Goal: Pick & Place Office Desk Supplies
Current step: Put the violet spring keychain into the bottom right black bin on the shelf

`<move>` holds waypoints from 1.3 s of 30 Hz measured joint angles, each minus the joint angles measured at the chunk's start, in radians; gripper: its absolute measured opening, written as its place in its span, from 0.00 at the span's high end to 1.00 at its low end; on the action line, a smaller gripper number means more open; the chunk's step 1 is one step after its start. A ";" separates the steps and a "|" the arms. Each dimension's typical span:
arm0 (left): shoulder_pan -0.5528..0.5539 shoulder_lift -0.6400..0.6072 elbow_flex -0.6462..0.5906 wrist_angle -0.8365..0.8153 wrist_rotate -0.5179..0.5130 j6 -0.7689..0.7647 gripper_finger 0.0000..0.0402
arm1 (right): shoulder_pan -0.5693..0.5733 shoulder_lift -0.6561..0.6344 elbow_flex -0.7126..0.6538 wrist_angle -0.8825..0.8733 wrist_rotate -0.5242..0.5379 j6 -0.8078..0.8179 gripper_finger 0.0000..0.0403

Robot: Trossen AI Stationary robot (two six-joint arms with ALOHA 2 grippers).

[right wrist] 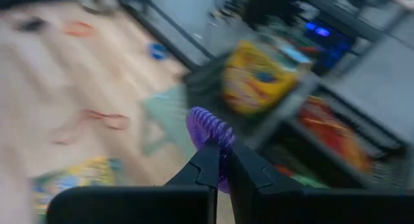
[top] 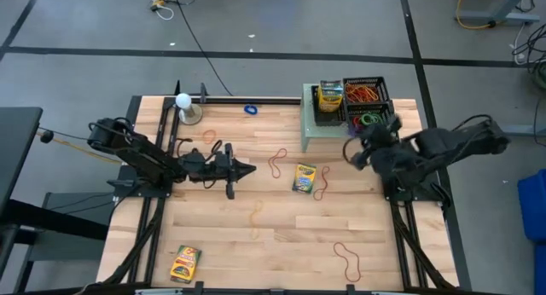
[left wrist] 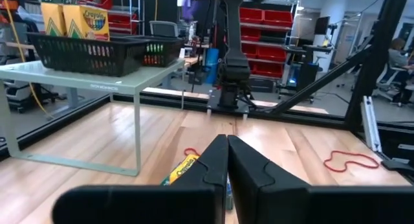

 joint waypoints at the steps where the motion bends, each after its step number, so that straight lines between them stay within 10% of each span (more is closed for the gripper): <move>1: 0.000 0.000 0.000 0.004 0.000 0.000 0.96 | -0.031 0.000 0.024 -0.055 -0.001 0.000 0.96; 19: 0.000 0.000 0.000 0.000 0.001 -0.004 0.96 | -0.759 0.046 0.070 0.026 -0.433 -0.225 0.96; 39: 0.000 0.001 0.001 -0.002 0.001 -0.032 0.96 | -0.850 0.139 0.085 -0.045 -0.526 -0.262 0.56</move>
